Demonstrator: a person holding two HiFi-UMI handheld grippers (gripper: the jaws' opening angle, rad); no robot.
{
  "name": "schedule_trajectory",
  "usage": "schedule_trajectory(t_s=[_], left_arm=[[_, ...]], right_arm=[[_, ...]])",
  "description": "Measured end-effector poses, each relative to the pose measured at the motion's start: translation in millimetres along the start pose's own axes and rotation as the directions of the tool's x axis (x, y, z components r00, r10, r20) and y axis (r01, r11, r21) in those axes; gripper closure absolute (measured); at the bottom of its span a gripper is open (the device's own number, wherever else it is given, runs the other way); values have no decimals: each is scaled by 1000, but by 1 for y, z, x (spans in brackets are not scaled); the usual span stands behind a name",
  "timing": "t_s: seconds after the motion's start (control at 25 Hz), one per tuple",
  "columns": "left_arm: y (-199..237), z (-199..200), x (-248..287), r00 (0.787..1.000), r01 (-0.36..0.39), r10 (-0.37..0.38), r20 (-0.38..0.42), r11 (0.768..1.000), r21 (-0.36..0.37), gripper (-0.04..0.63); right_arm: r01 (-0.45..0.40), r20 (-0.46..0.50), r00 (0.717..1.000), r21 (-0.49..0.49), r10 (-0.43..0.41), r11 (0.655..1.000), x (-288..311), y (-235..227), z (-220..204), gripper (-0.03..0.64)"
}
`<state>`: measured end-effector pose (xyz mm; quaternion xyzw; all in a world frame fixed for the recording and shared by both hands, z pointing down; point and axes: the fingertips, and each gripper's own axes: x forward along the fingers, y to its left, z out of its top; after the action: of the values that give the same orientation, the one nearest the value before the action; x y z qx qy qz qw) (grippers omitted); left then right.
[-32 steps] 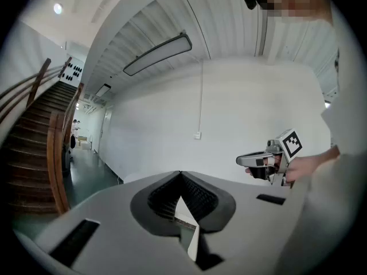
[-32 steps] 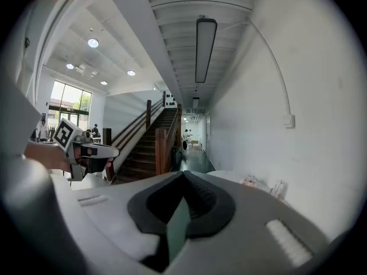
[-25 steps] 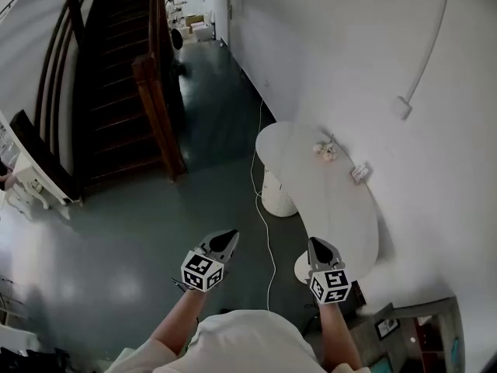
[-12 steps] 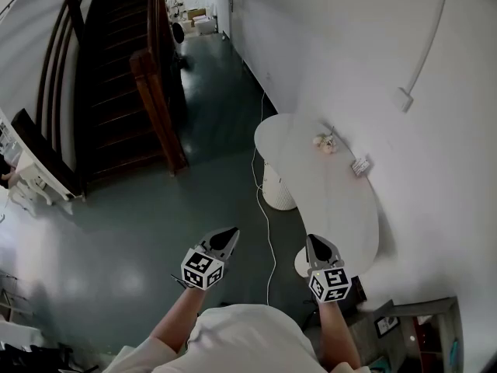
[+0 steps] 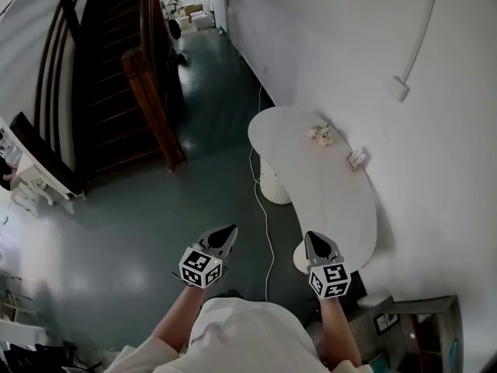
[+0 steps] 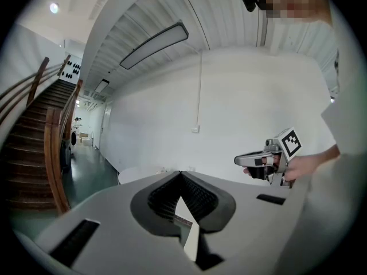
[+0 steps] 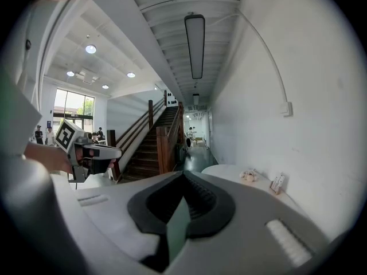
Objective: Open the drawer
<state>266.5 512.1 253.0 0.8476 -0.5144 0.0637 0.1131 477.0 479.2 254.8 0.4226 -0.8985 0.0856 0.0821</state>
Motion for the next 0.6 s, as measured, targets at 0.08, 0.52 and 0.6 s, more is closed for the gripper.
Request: schedule_trajectory(t_s=[0.08, 0.52, 0.6], left_arm=[[-2, -1, 6, 1000, 2, -2, -6, 1000, 0, 589], [38, 2, 40, 1000, 17, -17, -10, 1000, -12, 589], [53, 1, 47, 1000, 21, -22, -14, 1000, -20, 589]], right_arm=[[4, -4, 1000, -1, -4, 1000, 1, -5, -1, 606], [30, -32, 999, 13, -29, 999, 44, -18, -5, 606], [35, -39, 999, 9, -35, 999, 59, -18, -3, 606]])
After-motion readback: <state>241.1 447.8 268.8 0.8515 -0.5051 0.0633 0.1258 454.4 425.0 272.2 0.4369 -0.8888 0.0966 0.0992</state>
